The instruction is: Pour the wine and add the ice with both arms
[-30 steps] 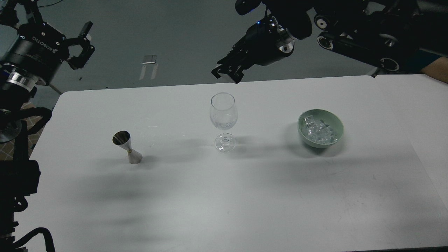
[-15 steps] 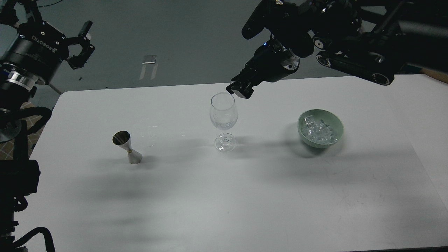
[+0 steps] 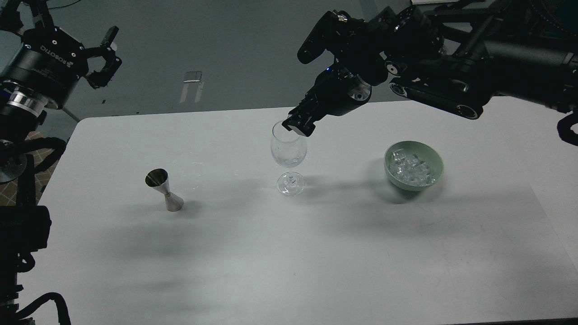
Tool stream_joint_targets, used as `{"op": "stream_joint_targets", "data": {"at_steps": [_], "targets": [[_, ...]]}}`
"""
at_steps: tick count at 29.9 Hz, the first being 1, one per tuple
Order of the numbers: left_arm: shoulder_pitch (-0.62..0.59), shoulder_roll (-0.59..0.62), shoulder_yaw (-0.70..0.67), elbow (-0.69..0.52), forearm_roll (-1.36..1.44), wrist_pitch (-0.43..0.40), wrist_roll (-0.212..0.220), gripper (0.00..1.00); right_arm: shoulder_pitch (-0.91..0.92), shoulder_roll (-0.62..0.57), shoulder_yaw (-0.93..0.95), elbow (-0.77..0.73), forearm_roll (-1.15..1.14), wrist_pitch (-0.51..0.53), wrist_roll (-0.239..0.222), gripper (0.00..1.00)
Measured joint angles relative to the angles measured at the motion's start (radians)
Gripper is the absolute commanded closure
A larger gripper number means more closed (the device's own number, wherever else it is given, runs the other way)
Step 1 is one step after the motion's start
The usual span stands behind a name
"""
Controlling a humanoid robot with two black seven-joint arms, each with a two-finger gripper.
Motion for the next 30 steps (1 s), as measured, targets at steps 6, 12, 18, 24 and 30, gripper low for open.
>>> {"op": "stream_joint_targets", "data": {"at_steps": [6,12,18,24,30], "targets": [[0.000,0.001,0.000,0.000,0.000,0.000,0.000,0.02,0.001,0.014,0.000,-0.010,0.000,0.000,0.000,1.00],[-0.001,0.001,0.000,0.000,0.000,0.000,0.000,0.02,0.000,0.032,0.000,-0.033,0.000,0.000,0.000,0.70],[-0.001,0.004,0.000,0.000,-0.001,-0.001,0.000,0.02,0.000,0.037,0.000,-0.039,0.000,0.000,0.000,0.59],[-0.003,0.006,0.000,0.000,-0.001,-0.001,0.000,0.02,0.002,0.038,0.000,-0.039,0.000,0.000,0.000,0.57],[-0.003,0.007,0.000,0.000,-0.001,-0.001,0.000,0.02,0.005,0.036,0.002,-0.037,0.010,0.000,0.000,0.55]]}}
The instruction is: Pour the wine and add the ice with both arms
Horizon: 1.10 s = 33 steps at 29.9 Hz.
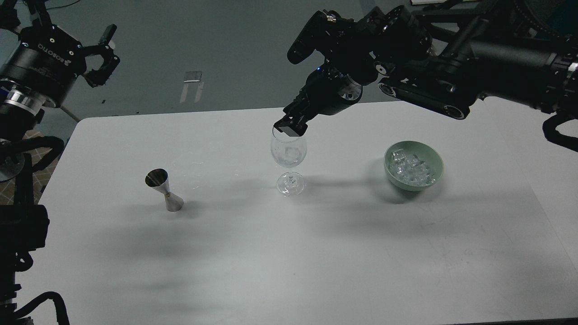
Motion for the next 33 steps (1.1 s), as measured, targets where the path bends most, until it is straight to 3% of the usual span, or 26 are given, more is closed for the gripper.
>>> {"op": "stream_joint_targets", "data": {"at_steps": [5,9,19,27,33], "targets": [[0.000,0.000,0.000,0.000,0.000,0.000,0.000,0.02,0.002,-0.002,0.007,-0.001,0.003,0.000,0.000,0.44],[-0.001,0.000,0.000,0.000,0.000,0.000,0.000,0.02,0.015,-0.009,0.033,-0.020,0.010,0.000,0.000,0.02],[-0.024,-0.006,-0.001,0.000,-0.009,0.014,0.002,0.02,0.043,-0.043,0.200,-0.193,0.296,-0.051,0.000,0.00],[-0.062,-0.009,0.009,0.046,-0.007,0.058,0.002,0.02,-0.057,-0.065,0.384,-0.264,0.593,-0.296,0.000,0.00],[-0.071,-0.001,0.102,0.137,0.002,0.071,0.000,0.02,-0.195,-0.063,0.570,-0.269,0.752,-0.384,0.000,0.00]]}}
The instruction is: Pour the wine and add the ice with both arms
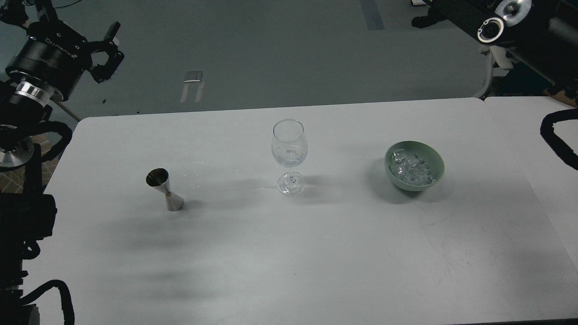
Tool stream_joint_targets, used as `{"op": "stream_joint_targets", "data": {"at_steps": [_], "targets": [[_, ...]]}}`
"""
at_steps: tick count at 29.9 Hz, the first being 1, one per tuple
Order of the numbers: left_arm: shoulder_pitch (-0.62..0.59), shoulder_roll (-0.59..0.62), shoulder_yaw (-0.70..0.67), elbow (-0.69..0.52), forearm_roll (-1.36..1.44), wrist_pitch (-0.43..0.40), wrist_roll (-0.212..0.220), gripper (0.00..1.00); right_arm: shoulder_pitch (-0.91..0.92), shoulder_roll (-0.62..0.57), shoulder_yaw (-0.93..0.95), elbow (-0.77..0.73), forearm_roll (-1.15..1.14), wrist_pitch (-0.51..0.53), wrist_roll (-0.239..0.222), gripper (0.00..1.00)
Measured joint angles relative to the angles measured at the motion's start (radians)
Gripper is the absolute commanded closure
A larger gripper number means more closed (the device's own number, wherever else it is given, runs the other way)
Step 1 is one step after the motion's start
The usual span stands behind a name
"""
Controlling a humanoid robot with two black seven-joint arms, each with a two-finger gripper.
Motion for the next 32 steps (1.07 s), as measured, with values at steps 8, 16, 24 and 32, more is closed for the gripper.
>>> {"op": "stream_joint_targets", "data": {"at_steps": [8,16,24,32], "targets": [[-0.146,0.000,0.121,0.196,0.021,-0.018,-0.011,0.02,-0.171,0.067,0.251,-0.052,0.274,-0.066,0.000,0.00],[-0.236,0.010,0.246,0.329,0.080,-0.125,-0.251,0.02,-0.265,0.108,0.381,-0.054,0.370,-0.048,0.000,0.00],[-0.262,-0.002,0.259,0.356,0.154,-0.136,-0.454,0.02,-0.293,0.137,0.439,-0.060,0.436,0.037,0.000,0.00],[-0.273,-0.016,0.260,0.360,0.151,-0.138,-0.456,0.02,-0.294,0.142,0.445,-0.134,0.441,0.046,0.000,0.00]]}}
